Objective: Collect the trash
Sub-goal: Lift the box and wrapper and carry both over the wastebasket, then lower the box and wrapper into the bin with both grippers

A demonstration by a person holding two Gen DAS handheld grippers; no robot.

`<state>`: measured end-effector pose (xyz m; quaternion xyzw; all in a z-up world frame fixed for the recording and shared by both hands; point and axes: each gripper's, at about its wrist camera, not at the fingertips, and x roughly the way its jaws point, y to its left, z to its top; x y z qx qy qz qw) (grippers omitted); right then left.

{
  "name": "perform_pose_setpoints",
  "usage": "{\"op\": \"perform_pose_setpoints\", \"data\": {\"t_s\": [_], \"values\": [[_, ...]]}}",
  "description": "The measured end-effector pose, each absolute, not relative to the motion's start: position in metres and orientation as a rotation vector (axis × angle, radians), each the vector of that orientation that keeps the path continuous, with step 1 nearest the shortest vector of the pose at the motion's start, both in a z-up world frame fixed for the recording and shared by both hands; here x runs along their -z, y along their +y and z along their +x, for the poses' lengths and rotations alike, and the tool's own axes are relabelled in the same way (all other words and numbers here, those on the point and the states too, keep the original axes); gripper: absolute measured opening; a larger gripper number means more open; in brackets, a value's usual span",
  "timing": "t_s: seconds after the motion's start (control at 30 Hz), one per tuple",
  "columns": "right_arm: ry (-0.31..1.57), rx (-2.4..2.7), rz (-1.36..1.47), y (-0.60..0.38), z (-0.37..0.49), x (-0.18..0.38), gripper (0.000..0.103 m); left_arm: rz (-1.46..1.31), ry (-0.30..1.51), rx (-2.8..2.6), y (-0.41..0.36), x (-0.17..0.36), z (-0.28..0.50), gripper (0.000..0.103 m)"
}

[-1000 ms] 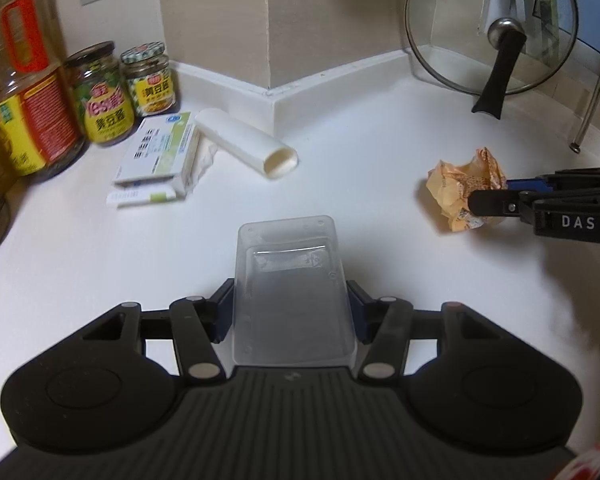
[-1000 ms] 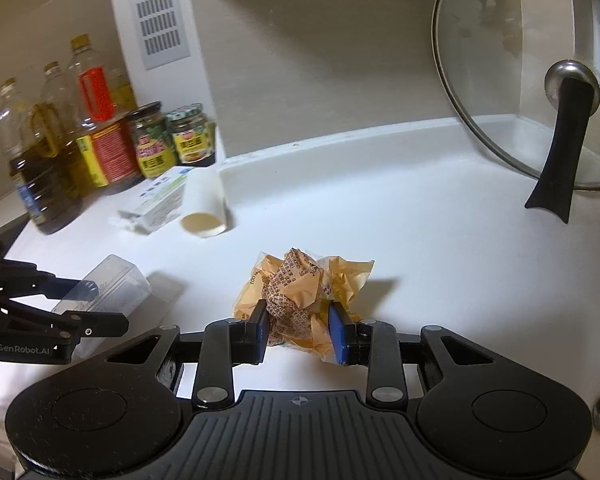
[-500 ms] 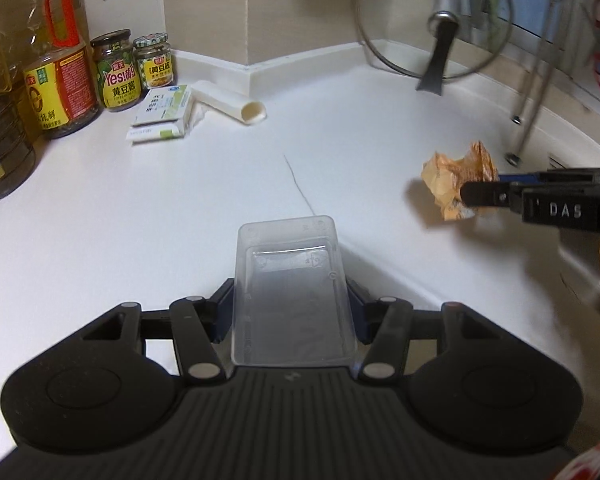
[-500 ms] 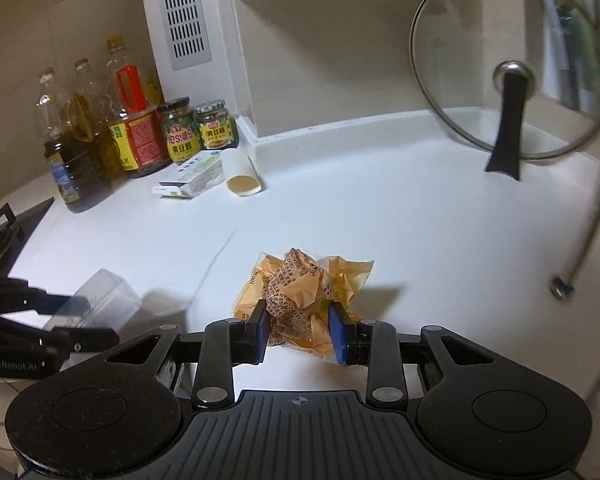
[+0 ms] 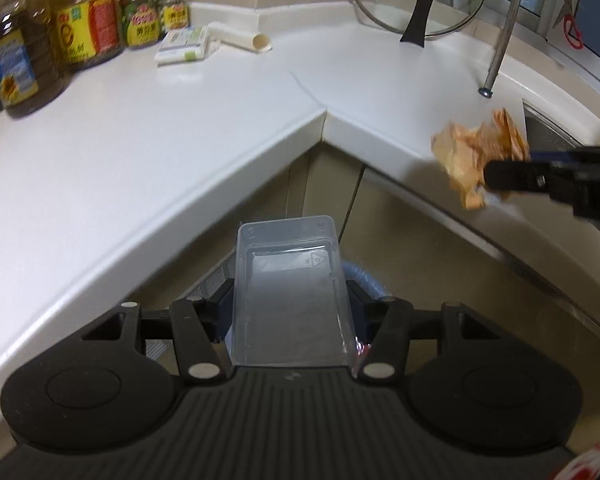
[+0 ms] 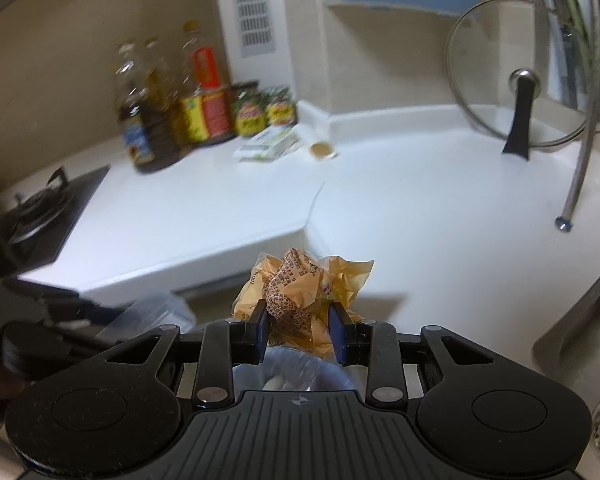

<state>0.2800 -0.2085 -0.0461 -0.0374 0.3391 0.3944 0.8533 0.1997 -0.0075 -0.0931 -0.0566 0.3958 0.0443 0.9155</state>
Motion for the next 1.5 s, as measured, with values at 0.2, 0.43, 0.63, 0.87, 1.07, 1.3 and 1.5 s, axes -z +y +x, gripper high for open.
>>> {"op": "perform_pose_setpoints", "data": {"t_s": [0.2,0.43,0.63,0.87,1.07,1.3,1.5], "values": [[0.762,-0.904,-0.151,-0.197,0.266,0.066,0.032,-0.154,0.855,-0.129,-0.007,0.110,0.195,0.053],[0.815,-0.970,-0.239,-0.195,0.262,0.098,0.032,-0.197,0.914,-0.166,-0.007,0.134,0.194,0.053],[0.883,-1.009,-0.316,-0.189,0.260,0.135,0.032,-0.223,0.975,-0.193,-0.006,0.159,0.194,0.053],[0.941,-1.024,-0.393,-0.178,0.263,0.171,0.032,-0.240,1.012,-0.203,-0.003,0.184,0.205,0.053],[0.979,-1.021,-0.434,-0.165,0.269,0.194,0.032,-0.253,1.024,-0.204,0.001,0.202,0.218,0.053],[1.009,-1.016,-0.458,-0.158,0.274,0.215,0.032,-0.256,1.048,-0.206,0.005,0.221,0.233,0.053],[1.025,-1.011,-0.457,-0.156,0.280,0.224,0.032,-0.254,1.068,-0.197,0.006,0.231,0.243,0.053]]}}
